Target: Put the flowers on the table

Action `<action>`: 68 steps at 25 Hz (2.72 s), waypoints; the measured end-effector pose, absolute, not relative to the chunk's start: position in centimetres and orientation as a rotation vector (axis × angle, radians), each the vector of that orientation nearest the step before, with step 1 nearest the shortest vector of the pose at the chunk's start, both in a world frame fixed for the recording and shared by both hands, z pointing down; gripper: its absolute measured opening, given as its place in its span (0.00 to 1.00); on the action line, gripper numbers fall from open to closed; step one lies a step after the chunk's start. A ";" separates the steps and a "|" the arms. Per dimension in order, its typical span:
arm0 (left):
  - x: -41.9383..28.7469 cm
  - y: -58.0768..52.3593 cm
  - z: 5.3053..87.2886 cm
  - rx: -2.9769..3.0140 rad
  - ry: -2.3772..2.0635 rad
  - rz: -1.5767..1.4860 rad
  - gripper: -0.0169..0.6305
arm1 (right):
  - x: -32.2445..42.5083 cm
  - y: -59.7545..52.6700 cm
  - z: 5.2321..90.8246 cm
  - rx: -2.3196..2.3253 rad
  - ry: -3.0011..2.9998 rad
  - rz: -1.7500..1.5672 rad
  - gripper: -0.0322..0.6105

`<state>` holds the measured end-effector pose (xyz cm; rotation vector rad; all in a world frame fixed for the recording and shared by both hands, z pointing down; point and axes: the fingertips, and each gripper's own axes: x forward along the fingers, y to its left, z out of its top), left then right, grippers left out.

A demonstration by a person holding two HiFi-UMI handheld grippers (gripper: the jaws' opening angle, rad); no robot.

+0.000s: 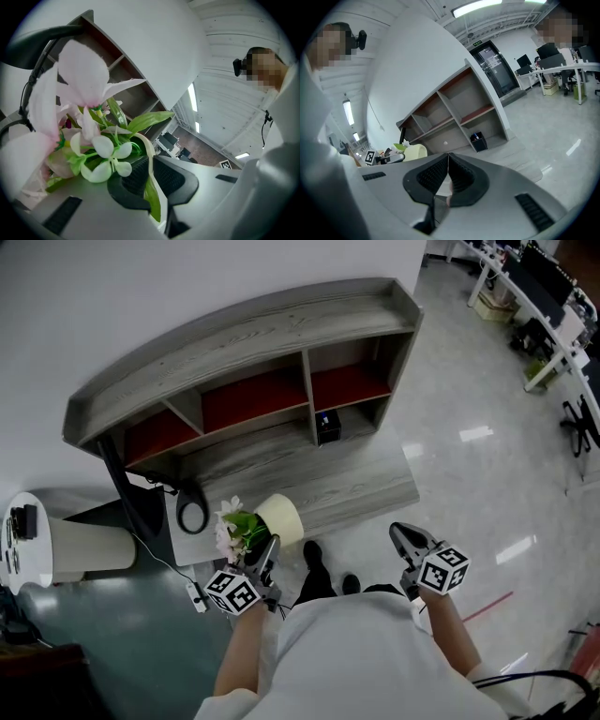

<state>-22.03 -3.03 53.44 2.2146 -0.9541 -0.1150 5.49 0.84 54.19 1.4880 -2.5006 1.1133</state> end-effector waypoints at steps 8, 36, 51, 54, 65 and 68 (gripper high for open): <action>-22.8 -7.3 54.1 2.236 -0.877 -0.102 0.09 | 4.2 -2.5 53.7 1.547 -2.466 1.121 0.08; -19.0 -12.8 60.5 2.337 -0.538 0.312 0.09 | 2.4 -6.2 55.4 1.778 -2.304 1.210 0.08; -10.4 -13.6 63.8 2.368 -0.488 0.504 0.09 | 9.2 -7.7 56.7 1.751 -2.296 1.267 0.08; -8.6 -14.0 64.4 2.389 -0.469 0.555 0.09 | 10.2 -8.1 57.2 1.711 -2.302 1.270 0.08; -3.0 -15.1 66.8 2.476 -0.438 0.825 0.09 | 14.5 -9.3 57.9 1.682 -2.307 1.303 0.08; -1.6 -15.5 67.4 2.518 -0.432 0.916 0.09 | 15.7 -9.6 58.1 1.675 -2.310 1.311 0.08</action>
